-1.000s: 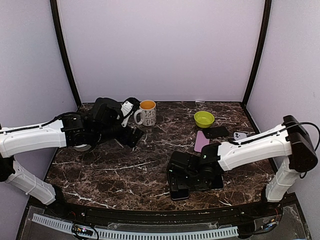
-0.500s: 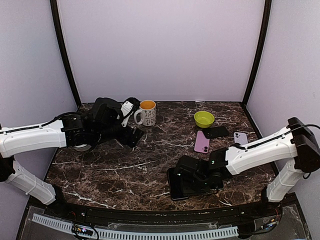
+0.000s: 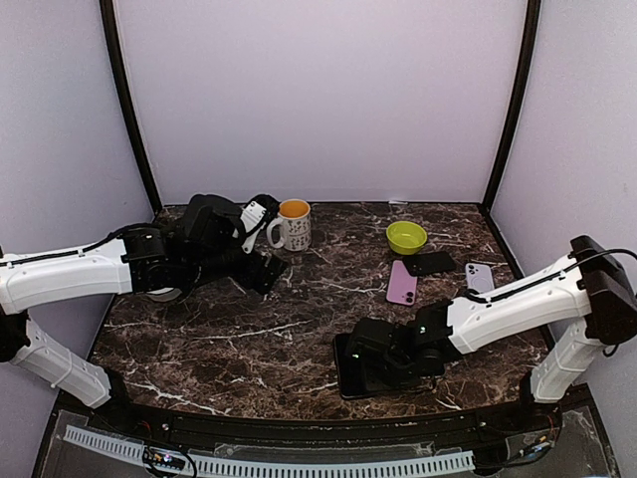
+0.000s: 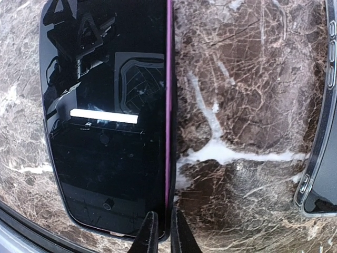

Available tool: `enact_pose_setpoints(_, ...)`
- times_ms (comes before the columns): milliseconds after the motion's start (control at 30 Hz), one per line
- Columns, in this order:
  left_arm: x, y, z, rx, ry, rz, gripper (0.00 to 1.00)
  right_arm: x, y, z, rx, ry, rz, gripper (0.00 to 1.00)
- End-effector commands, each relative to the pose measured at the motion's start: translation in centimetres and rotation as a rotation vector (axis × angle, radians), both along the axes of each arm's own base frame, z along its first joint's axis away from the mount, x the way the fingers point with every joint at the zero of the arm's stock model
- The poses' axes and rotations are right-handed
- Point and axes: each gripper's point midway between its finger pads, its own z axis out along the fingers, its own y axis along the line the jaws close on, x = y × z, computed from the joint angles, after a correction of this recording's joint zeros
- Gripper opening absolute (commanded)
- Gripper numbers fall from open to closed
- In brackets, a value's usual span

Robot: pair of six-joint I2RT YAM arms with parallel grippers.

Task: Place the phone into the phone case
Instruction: Press the phone with the phone case at the bottom right corner of the phone case, then pick up the phone with the phone case at the corner of the board.

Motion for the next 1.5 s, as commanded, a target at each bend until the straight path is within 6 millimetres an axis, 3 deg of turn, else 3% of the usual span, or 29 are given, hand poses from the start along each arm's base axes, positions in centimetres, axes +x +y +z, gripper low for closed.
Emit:
enact_pose_setpoints(0,-0.2,0.4,0.9,-0.019,-0.025,-0.006,0.99,-3.5,-4.0,-4.6,-0.167,0.13,0.031,0.08)
enact_pose_setpoints(67,-0.2,0.4,0.9,-0.018,-0.026,-0.008,0.99,-3.2,-4.0,-4.2,-0.175,0.115,0.028,0.09)
enact_pose_setpoints(333,-0.1,0.4,0.7,-0.006,-0.032,-0.004,0.99,0.2,0.4,2.0,-0.182,-0.035,0.084,0.2)
enact_pose_setpoints(500,0.0,0.5,0.8,-0.005,-0.038,-0.002,0.99,2.3,2.6,4.6,-0.176,-0.129,0.078,0.53)
enact_pose_setpoints(667,0.0,0.6,0.9,-0.008,-0.042,0.001,0.99,2.8,3.7,4.2,-0.159,-0.143,0.059,0.86)
enact_pose_setpoints(767,-0.1,0.6,1.0,-0.011,-0.041,-0.003,0.99,3.1,4.5,3.7,-0.129,-0.137,0.041,0.98)
enact_pose_setpoints(1167,-0.2,0.6,1.1,-0.016,-0.044,-0.005,0.99,4.0,3.8,0.2,-0.147,-0.092,-0.019,0.99)
enact_pose_setpoints(1467,-0.2,0.5,0.9,-0.014,-0.039,-0.008,0.99,3.0,3.0,-1.9,-0.165,-0.044,-0.024,0.95)
